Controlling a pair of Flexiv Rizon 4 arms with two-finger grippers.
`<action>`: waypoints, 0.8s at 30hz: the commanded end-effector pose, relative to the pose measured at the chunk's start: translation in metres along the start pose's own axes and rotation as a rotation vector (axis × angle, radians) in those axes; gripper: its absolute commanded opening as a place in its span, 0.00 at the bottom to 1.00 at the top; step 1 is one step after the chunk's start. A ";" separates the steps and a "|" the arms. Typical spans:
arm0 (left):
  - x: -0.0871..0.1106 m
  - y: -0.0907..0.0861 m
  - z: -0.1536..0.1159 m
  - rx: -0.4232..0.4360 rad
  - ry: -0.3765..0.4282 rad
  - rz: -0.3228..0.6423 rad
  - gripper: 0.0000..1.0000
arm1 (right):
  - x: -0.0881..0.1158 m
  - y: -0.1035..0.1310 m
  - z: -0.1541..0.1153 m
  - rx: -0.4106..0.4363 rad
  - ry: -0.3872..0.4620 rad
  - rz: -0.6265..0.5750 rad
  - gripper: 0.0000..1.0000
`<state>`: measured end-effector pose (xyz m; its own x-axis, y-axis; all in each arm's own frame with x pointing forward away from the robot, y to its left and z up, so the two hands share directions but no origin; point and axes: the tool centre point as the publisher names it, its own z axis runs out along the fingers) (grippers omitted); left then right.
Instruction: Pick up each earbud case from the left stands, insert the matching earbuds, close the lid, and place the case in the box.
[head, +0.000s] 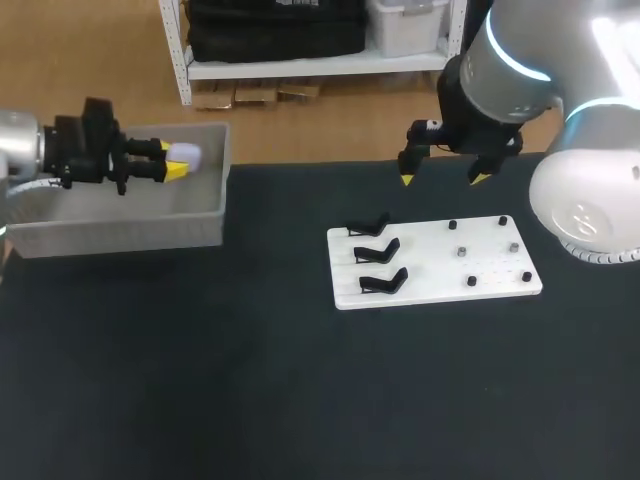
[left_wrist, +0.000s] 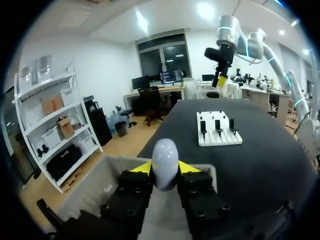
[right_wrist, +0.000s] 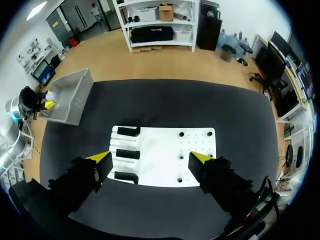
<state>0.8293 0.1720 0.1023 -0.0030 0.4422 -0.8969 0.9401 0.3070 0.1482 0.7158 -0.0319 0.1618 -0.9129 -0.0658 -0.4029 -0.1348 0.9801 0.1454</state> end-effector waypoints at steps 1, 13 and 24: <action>0.021 0.014 0.014 0.043 0.022 -0.031 0.13 | 0.003 0.000 -0.001 0.002 -0.008 0.002 1.00; 0.016 0.001 0.012 0.007 0.024 -0.052 1.00 | 0.003 0.000 -0.001 0.002 -0.008 0.002 1.00; -0.027 -0.051 0.020 -0.012 0.021 -0.032 1.00 | 0.025 -0.026 -0.015 -0.164 -0.034 -0.216 1.00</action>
<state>0.8117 0.1347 0.1041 -0.0398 0.4446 -0.8948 0.9603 0.2645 0.0888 0.7069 -0.0402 0.1580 -0.8556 -0.2448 -0.4561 -0.3370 0.9322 0.1319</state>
